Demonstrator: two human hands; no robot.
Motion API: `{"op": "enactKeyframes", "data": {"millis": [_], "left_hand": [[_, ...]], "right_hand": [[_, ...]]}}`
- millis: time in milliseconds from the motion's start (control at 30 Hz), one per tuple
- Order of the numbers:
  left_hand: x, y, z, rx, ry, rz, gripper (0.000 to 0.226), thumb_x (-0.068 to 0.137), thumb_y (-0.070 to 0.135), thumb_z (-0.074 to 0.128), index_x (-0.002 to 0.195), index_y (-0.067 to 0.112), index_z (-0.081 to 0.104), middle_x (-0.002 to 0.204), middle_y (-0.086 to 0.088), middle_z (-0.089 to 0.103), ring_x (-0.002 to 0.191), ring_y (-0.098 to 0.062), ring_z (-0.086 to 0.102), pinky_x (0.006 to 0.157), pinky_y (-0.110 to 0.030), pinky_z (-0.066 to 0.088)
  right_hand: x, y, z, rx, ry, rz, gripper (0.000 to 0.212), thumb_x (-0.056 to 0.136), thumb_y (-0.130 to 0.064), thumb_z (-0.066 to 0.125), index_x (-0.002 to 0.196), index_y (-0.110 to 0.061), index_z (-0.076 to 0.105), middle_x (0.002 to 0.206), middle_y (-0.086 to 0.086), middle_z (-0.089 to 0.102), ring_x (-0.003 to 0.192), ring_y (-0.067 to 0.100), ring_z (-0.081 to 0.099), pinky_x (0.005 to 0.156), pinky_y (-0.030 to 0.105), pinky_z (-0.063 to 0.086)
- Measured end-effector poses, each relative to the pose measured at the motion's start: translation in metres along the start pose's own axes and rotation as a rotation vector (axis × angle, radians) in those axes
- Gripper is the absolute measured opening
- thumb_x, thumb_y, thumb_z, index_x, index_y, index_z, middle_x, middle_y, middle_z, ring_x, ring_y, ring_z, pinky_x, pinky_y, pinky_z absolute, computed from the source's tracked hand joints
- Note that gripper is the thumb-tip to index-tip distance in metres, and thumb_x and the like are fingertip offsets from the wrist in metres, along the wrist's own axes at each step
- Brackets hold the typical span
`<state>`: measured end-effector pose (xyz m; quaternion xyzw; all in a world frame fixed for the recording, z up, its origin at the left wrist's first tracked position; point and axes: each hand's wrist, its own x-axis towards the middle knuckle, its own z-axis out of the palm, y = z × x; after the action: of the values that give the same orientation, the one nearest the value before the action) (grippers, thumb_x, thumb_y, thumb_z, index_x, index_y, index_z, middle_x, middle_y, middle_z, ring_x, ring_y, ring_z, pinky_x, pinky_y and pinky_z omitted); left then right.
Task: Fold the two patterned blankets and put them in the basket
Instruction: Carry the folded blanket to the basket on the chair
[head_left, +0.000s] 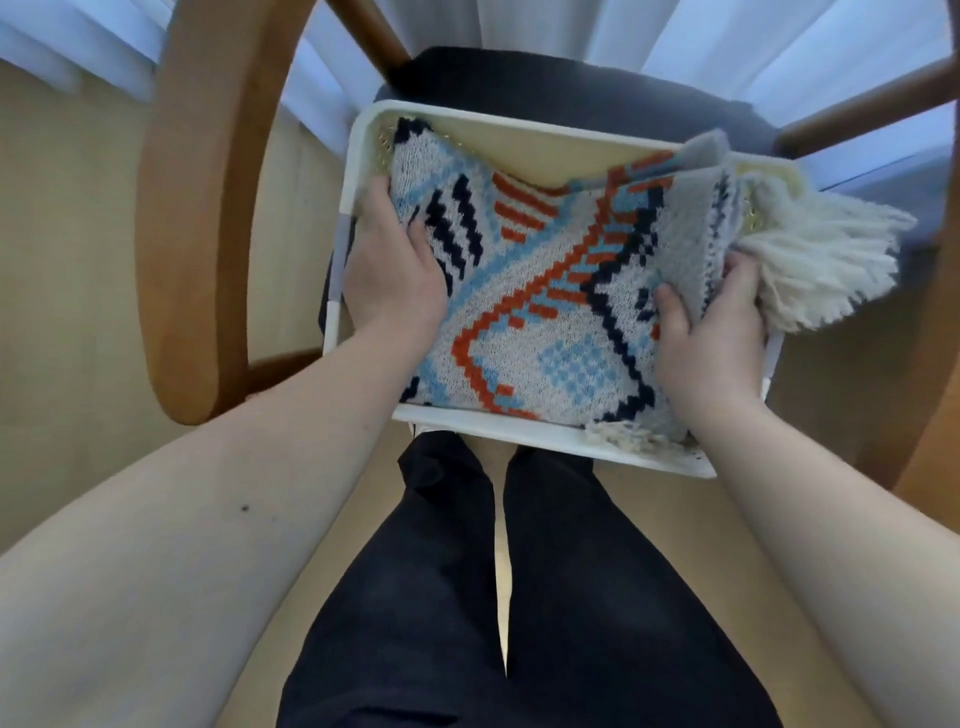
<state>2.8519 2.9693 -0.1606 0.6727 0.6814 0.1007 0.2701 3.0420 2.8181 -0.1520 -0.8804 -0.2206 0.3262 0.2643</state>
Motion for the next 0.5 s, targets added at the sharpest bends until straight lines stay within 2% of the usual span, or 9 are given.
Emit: {"op": "enactKeyframes", "data": {"millis": [67, 100, 167, 200, 267, 333, 367, 433, 500], "left_hand": [[0.001, -0.002, 0.008, 0.063, -0.002, 0.049, 0.046, 0.103, 0.019, 0.043, 0.148, 0.018, 0.03, 0.139, -0.001, 0.049, 0.116, -0.015, 0.053, 0.092, -0.039, 0.05], [-0.001, -0.005, 0.013, 0.14, -0.014, 0.101, 0.056, 0.101, 0.015, 0.045, 0.152, 0.017, 0.022, 0.151, -0.009, 0.04, 0.13, -0.023, 0.047, 0.101, -0.042, 0.047], [-0.012, -0.012, 0.022, 0.356, -0.02, 0.263, 0.074, 0.094, 0.008, 0.049, 0.154, 0.013, 0.006, 0.162, -0.022, 0.018, 0.147, -0.036, 0.024, 0.118, -0.045, 0.027], [-0.017, -0.014, 0.024, 0.44, -0.01, 0.373, 0.076, 0.092, 0.008, 0.051, 0.154, 0.011, 0.007, 0.162, -0.025, 0.015, 0.149, -0.04, 0.017, 0.121, -0.046, 0.016], [-0.018, -0.013, 0.028, 0.577, -0.056, 0.562, 0.072, 0.096, 0.022, 0.05, 0.156, 0.008, 0.014, 0.163, -0.025, 0.013, 0.15, -0.042, 0.01, 0.123, -0.049, 0.003], [-0.005, -0.013, 0.032, 0.628, -0.194, 0.579, 0.074, 0.099, 0.044, 0.042, 0.158, 0.01, 0.012, 0.165, -0.02, 0.007, 0.152, -0.038, 0.003, 0.122, -0.047, -0.003], [0.007, -0.015, 0.036, 0.613, -0.243, 0.542, 0.078, 0.098, 0.05, 0.04, 0.159, 0.011, 0.01, 0.166, -0.019, 0.008, 0.153, -0.035, 0.004, 0.123, -0.046, -0.002], [0.03, -0.02, 0.044, 0.564, -0.323, 0.483, 0.086, 0.096, 0.058, 0.039, 0.159, 0.01, 0.007, 0.165, -0.016, 0.013, 0.153, -0.032, 0.009, 0.123, -0.043, 0.003], [0.039, -0.026, 0.053, 0.536, -0.378, 0.481, 0.09, 0.095, 0.062, 0.037, 0.159, 0.008, 0.003, 0.166, -0.016, 0.012, 0.153, -0.031, 0.01, 0.124, -0.043, 0.005]], "right_hand": [[0.004, 0.005, 0.009, -0.055, -0.004, 0.034, 0.051, 0.103, -0.033, 0.047, 0.148, -0.02, 0.026, 0.14, 0.0, 0.051, 0.121, 0.026, 0.053, 0.089, 0.027, 0.038], [0.005, 0.006, 0.013, -0.094, -0.006, 0.053, 0.053, 0.104, -0.035, 0.044, 0.15, -0.019, 0.023, 0.143, 0.005, 0.05, 0.12, 0.03, 0.055, 0.088, 0.032, 0.041], [0.006, 0.007, 0.017, -0.167, -0.014, 0.106, 0.055, 0.104, -0.035, 0.041, 0.152, -0.015, 0.02, 0.143, 0.011, 0.049, 0.117, 0.036, 0.056, 0.083, 0.035, 0.041], [0.005, 0.007, 0.018, -0.179, -0.001, 0.13, 0.056, 0.104, -0.032, 0.042, 0.152, -0.013, 0.02, 0.144, 0.012, 0.047, 0.119, 0.036, 0.054, 0.083, 0.034, 0.04], [-0.001, 0.001, 0.017, -0.153, 0.081, 0.117, 0.059, 0.101, -0.023, 0.047, 0.153, -0.014, 0.02, 0.148, 0.011, 0.042, 0.131, 0.031, 0.045, 0.097, 0.036, 0.039], [-0.02, -0.01, 0.017, -0.115, 0.199, 0.019, 0.067, 0.097, -0.017, 0.052, 0.154, -0.015, 0.018, 0.155, 0.011, 0.03, 0.143, 0.026, 0.03, 0.115, 0.038, 0.03], [-0.03, -0.018, 0.019, -0.116, 0.265, -0.055, 0.068, 0.095, -0.017, 0.054, 0.154, -0.011, 0.02, 0.156, 0.013, 0.027, 0.145, 0.027, 0.025, 0.119, 0.039, 0.024], [-0.033, -0.032, 0.027, -0.161, 0.382, -0.248, 0.065, 0.092, -0.02, 0.058, 0.149, -0.004, 0.031, 0.152, 0.018, 0.033, 0.144, 0.03, 0.027, 0.12, 0.038, 0.02], [-0.012, -0.041, 0.032, -0.296, 0.355, -0.359, 0.066, 0.091, -0.031, 0.061, 0.147, -0.004, 0.036, 0.151, 0.016, 0.037, 0.142, 0.031, 0.031, 0.119, 0.041, 0.022]]}}
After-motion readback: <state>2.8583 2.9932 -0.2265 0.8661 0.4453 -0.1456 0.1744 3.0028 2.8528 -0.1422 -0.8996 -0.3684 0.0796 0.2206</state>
